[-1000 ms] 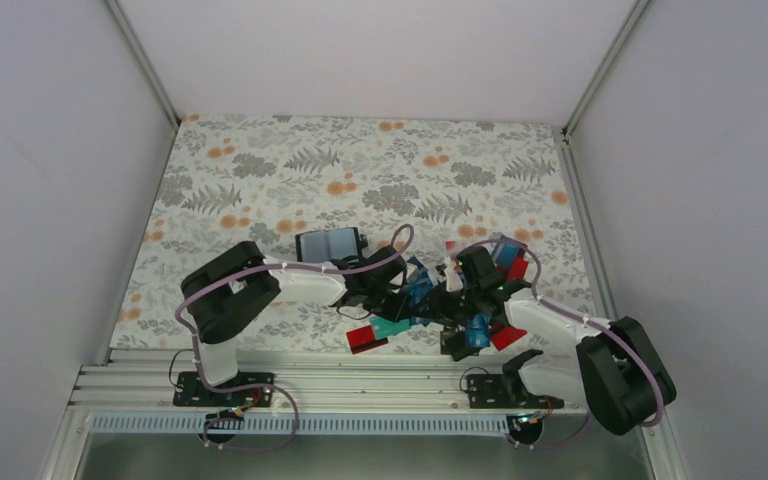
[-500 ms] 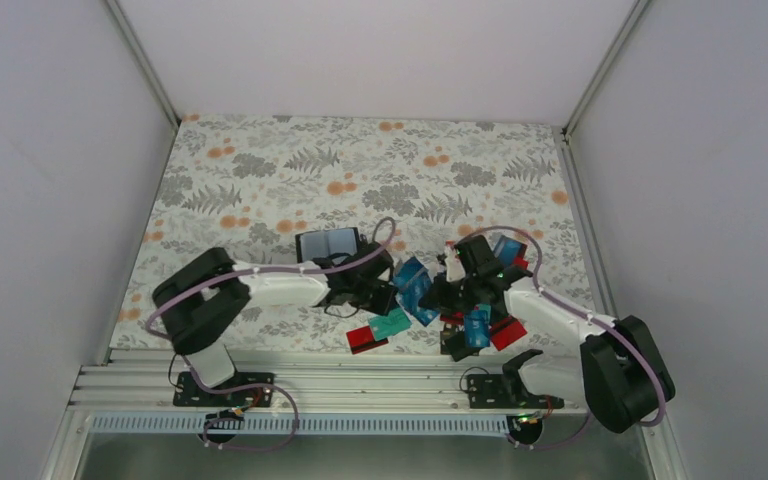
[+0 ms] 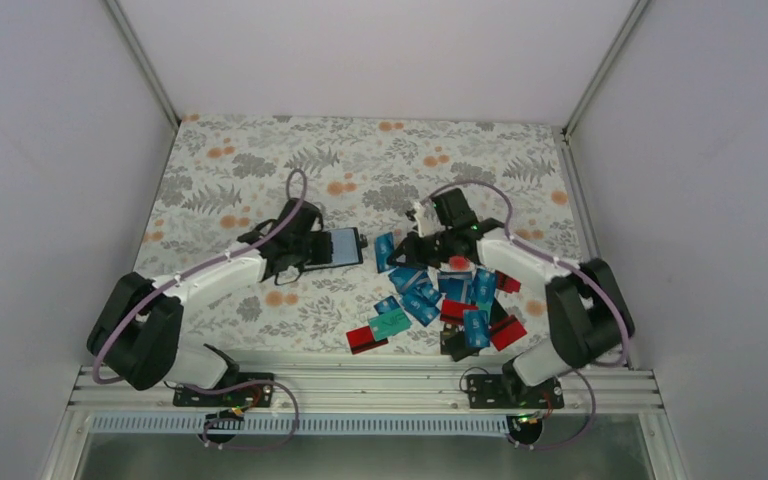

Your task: Put the credit cards into the card holder

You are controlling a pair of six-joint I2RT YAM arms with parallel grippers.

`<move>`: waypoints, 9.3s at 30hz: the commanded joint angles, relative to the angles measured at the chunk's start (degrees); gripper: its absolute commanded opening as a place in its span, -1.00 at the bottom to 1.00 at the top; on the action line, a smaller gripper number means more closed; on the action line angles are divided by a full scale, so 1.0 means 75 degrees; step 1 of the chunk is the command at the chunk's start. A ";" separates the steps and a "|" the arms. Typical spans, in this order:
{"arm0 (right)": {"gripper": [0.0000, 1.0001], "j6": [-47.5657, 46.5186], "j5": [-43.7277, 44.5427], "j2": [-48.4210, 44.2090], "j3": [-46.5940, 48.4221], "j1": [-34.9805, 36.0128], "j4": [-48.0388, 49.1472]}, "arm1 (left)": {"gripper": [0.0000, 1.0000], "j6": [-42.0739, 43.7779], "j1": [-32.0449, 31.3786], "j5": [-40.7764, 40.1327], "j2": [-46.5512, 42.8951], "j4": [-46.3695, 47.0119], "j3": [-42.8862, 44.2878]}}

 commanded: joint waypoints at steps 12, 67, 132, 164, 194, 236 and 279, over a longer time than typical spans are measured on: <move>-0.92 -0.1069 -0.1516 0.4147 0.3733 0.0726 -0.0206 | -0.95 0.0915 0.2958 0.0542 0.0425 0.0285 -0.0527; -0.92 -0.1213 -0.2086 0.5207 0.4651 0.0695 -0.0979 | -0.95 0.1109 0.3316 0.1492 0.1899 0.1297 -0.0778; -0.92 0.0029 -0.2060 0.6389 0.5011 0.1078 0.0473 | -0.95 0.0803 0.3270 0.2123 0.1503 0.1550 -0.1723; -0.15 -0.0306 -0.0750 0.5664 0.4814 0.1504 -0.0470 | -0.95 0.0552 0.3256 0.2033 0.1225 0.1630 -0.1868; 0.64 -0.1882 0.1555 0.4968 0.5864 0.1492 -0.2441 | -0.95 0.0542 0.3246 0.1780 0.0875 0.1437 -0.2055; 0.68 -0.0755 0.1369 0.5307 0.5128 0.1601 -0.0940 | -0.95 -0.0142 0.1913 0.1963 0.1758 0.1951 -0.1550; -0.04 -0.1745 0.1192 0.4626 0.4916 0.0708 -0.1337 | -0.95 -0.0203 0.1675 0.1857 0.1981 0.1890 -0.1327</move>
